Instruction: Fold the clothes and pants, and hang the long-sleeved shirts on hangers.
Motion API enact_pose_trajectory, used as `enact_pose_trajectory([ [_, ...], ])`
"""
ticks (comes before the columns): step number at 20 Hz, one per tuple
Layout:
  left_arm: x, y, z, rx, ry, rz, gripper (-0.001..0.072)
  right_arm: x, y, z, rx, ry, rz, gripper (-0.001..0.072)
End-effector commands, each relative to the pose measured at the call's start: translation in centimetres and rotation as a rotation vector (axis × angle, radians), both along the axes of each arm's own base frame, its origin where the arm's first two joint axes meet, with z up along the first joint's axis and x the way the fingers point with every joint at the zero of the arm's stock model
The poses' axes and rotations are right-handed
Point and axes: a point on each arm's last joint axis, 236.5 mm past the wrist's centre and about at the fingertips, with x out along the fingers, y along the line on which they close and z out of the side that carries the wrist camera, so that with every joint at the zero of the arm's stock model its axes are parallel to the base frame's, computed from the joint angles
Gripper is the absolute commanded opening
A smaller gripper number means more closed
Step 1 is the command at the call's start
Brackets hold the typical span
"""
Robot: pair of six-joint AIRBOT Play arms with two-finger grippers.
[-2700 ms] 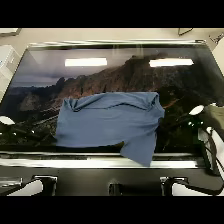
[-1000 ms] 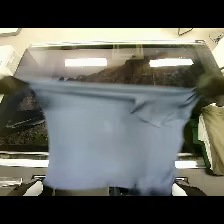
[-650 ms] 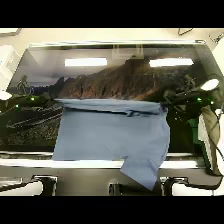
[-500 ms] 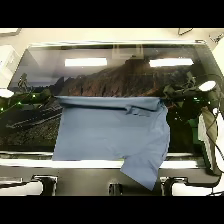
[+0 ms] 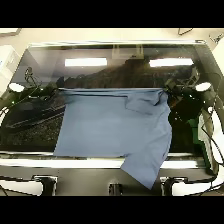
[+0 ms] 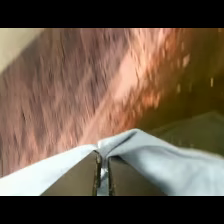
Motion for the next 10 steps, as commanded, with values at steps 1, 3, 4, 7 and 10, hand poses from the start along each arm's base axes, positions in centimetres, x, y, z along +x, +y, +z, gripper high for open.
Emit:
enact_pose_trajectory([
  [1, 0.6, 0.2, -0.6, 0.009, -0.007, 0.016, 0.0021, 2.1, -1.1, 1.8, -0.015, -0.076, -0.049, 0.0040],
  [3, 0.4, -0.3, -1.5, 0.003, 0.014, 0.004, 0.0020, 1.4, 0.6, 0.5, -0.004, -0.030, 0.004, 0.0040],
  [4, 0.3, -0.5, -1.9, -0.001, 0.026, -0.003, 0.0021, 1.0, 1.7, -0.6, 0.010, 0.002, 0.035, 0.0040],
  [7, -0.1, -0.4, -1.9, -0.010, 0.040, -0.012, 0.0021, 1.2, 3.7, -1.3, -0.018, -0.011, 0.088, 0.0041],
  [10, -0.5, 0.6, -1.0, -0.018, 0.038, -0.002, 0.0021, 1.7, 2.9, 0.7, -0.034, -0.039, 0.103, 0.0041],
])
